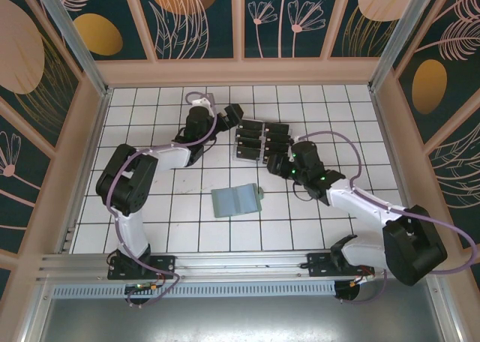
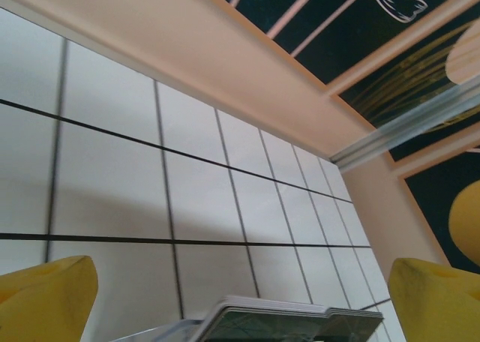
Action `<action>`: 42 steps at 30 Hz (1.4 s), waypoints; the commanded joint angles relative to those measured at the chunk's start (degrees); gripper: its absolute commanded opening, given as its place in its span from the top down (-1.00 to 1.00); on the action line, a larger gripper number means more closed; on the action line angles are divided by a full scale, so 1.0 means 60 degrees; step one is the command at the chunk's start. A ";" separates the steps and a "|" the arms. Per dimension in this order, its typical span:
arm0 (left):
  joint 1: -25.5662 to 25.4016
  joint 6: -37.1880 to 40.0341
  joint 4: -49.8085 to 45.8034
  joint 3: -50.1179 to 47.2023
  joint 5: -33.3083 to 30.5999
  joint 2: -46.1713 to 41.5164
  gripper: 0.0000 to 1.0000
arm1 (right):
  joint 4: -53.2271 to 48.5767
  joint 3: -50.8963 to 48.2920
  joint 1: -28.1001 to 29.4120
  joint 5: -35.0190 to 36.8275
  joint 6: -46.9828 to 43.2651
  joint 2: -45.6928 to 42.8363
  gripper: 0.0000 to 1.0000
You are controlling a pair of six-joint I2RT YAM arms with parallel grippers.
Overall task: Put the credit cards into the card holder
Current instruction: Rotate the card holder at the bottom-center of the table.
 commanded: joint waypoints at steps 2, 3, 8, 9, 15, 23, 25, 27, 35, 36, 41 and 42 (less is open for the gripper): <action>0.0282 0.0647 -0.1184 -0.0546 -0.0397 -0.1184 -0.98 | -0.0087 -0.0498 0.1108 0.0078 0.0776 -0.0093 -0.18; 0.0288 0.0801 -0.1522 -0.0647 -0.0448 -0.1434 -0.98 | 0.0021 -0.0603 0.1327 0.0077 0.0926 -0.0063 -0.18; 0.0283 0.1690 -0.4180 -0.1549 -0.0634 -0.2977 -0.97 | 0.0364 -0.0940 0.2346 0.0388 0.1561 0.0196 -0.19; 0.0286 0.1805 -0.4547 -0.1795 -0.0671 -0.3253 -0.97 | 0.0385 -0.0977 0.2439 0.0427 0.1624 0.0259 -0.19; -0.0058 0.2120 -0.6285 -0.3610 -0.0986 -0.5345 -0.97 | 0.0514 -0.1101 0.2511 0.0965 0.1821 0.0487 -0.19; -0.1140 0.1541 -0.6504 -0.4975 -0.1268 -0.6200 -0.97 | 0.0950 -0.1187 0.2511 0.1108 0.2026 0.1096 -0.17; -0.1238 0.1436 -0.6309 -0.5109 -0.1241 -0.6053 -0.97 | 0.1009 -0.1150 0.2511 0.1175 0.2051 0.1248 -0.15; -0.1386 0.1432 -0.6260 -0.5145 -0.1302 -0.5958 -0.97 | 0.1068 -0.1146 0.2496 0.1218 0.2080 0.1352 -0.13; -0.1974 0.1834 -0.6549 -0.5039 -0.1704 -0.5499 -0.97 | 0.1554 -0.1133 0.2482 0.1227 0.2358 0.1738 -0.05; -0.2034 0.1864 -0.6587 -0.5004 -0.1811 -0.5428 -0.97 | 0.1593 -0.1131 0.2485 0.1212 0.2394 0.1788 -0.04; -0.2265 0.1996 -0.6753 -0.4878 -0.2216 -0.5018 -0.97 | 0.1805 -0.1142 0.2485 0.1200 0.2570 0.2064 0.06; -0.2315 0.2043 -0.6778 -0.4845 -0.2297 -0.4945 -0.97 | 0.1848 -0.1159 0.2483 0.1212 0.2652 0.2096 0.09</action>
